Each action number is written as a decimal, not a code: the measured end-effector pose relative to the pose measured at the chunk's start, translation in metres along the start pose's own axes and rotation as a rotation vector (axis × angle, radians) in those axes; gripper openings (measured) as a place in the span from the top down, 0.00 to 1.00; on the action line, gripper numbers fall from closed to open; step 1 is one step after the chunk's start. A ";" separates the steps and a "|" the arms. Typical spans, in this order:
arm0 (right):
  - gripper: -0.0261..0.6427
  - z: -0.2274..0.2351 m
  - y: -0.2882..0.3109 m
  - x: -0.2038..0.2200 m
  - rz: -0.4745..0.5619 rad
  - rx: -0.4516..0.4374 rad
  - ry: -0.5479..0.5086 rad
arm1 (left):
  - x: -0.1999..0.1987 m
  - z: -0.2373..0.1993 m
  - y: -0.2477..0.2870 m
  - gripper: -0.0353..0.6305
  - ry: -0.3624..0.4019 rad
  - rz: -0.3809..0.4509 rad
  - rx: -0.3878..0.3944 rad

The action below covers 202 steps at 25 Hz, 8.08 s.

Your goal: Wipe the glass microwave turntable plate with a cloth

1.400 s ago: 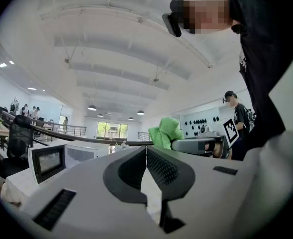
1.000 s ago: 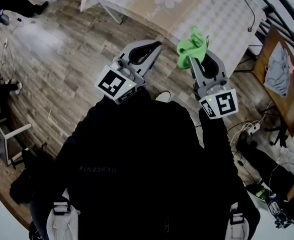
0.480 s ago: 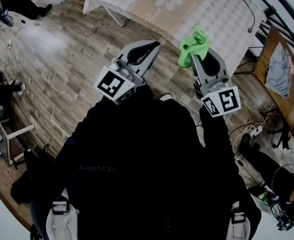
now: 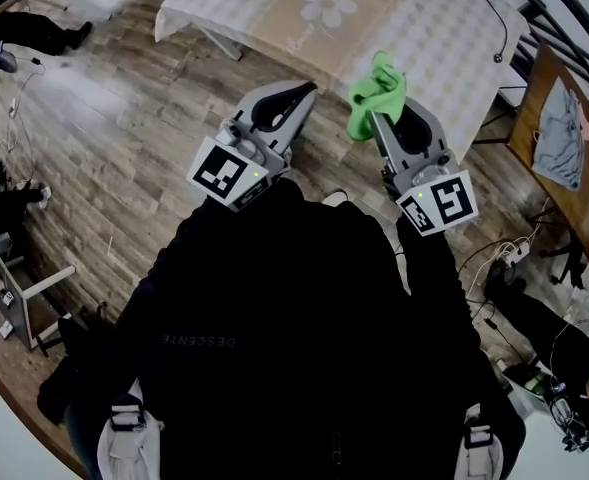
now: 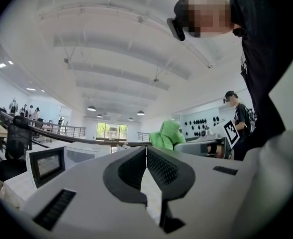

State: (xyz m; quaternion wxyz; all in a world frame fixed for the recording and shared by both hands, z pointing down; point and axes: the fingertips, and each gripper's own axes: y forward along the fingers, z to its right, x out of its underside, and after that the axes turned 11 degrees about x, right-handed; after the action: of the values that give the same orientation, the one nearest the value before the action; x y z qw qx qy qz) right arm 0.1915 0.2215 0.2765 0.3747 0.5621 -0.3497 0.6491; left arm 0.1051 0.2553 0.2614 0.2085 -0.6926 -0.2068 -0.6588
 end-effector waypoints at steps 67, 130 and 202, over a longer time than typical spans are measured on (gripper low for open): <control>0.79 0.234 0.356 0.186 -0.584 0.313 -0.177 | 0.096 -0.384 0.183 0.91 -0.052 -0.116 0.259; 0.82 0.172 0.376 0.393 -1.129 -0.159 -0.417 | 0.188 -0.397 0.161 0.92 -0.084 -0.204 0.128; 0.83 0.335 0.366 0.371 -1.169 0.086 -0.527 | 0.188 -0.394 0.241 0.91 -0.071 -0.221 0.194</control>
State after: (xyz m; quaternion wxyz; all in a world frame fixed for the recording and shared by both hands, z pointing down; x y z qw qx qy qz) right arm -0.0056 -0.2107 0.6738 0.5454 0.8151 -0.0397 0.1911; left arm -0.0767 -0.1628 0.4627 0.1933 -0.6651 -0.3516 -0.6297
